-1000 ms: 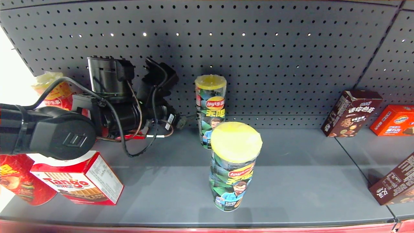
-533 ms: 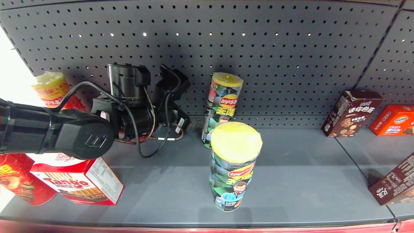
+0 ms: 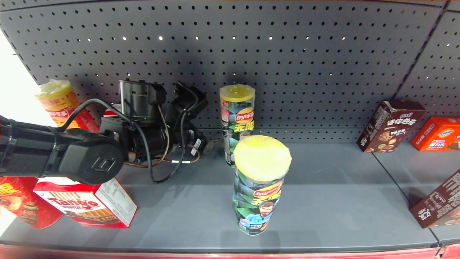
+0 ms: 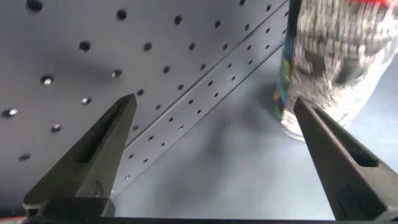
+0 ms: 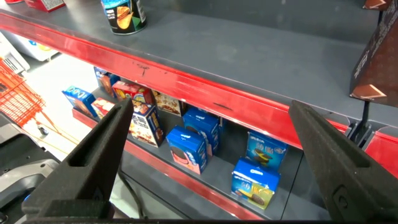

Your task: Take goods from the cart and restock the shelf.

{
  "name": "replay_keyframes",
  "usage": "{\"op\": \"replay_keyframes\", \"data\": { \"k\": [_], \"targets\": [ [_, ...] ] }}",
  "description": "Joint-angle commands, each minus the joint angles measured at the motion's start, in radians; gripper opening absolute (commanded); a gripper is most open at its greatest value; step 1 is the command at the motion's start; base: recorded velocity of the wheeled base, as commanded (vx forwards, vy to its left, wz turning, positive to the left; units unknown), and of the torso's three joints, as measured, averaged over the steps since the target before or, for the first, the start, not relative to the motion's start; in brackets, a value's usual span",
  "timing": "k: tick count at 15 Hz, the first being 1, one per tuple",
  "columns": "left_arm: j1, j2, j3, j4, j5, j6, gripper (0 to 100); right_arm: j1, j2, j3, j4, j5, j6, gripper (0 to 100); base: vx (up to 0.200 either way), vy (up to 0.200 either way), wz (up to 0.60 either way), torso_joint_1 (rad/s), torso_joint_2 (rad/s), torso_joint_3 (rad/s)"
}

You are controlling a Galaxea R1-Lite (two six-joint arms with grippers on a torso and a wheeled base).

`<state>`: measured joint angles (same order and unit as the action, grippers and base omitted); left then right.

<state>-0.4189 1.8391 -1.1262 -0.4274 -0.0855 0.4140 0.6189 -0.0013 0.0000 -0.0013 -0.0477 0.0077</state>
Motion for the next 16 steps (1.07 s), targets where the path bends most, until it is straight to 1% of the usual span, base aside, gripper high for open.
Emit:
{"op": "replay_keyframes", "data": {
  "k": [1,3,6,8,9,11,16],
  "targets": [
    [0.000,-0.034,0.016,0.001,0.007,0.002,100,0.001,0.001,0.000,0.000,0.000,0.000,100,0.000,0.000,0.00,0.000,0.00,0.000],
    [-0.003,-0.070,0.037,0.004,0.007,0.003,100,0.001,0.001,0.000,0.000,0.000,0.000,100,0.000,0.000,0.00,0.000,0.00,0.000],
    [-0.015,-0.126,0.097,0.001,-0.002,0.005,100,-0.001,0.001,0.000,0.000,0.000,0.000,100,0.000,0.000,0.00,0.000,0.00,0.000],
    [-0.020,-0.153,0.140,0.001,-0.042,0.005,100,0.001,0.001,0.000,0.000,0.000,0.000,100,0.000,0.000,0.00,0.000,0.00,0.000],
    [-0.031,-0.161,0.161,0.001,-0.080,0.005,100,-0.001,0.001,0.000,0.000,0.000,0.000,100,0.000,0.000,0.00,0.000,0.00,0.000],
    [-0.043,-0.161,0.166,-0.001,-0.114,0.003,100,-0.001,0.001,0.000,0.000,0.000,0.000,100,0.000,0.000,0.00,0.000,0.00,0.000],
    [-0.064,-0.110,0.146,-0.002,-0.117,0.003,100,-0.001,0.001,0.000,0.000,0.000,0.000,100,0.000,0.000,0.00,0.000,0.00,0.000]
  ]
}}
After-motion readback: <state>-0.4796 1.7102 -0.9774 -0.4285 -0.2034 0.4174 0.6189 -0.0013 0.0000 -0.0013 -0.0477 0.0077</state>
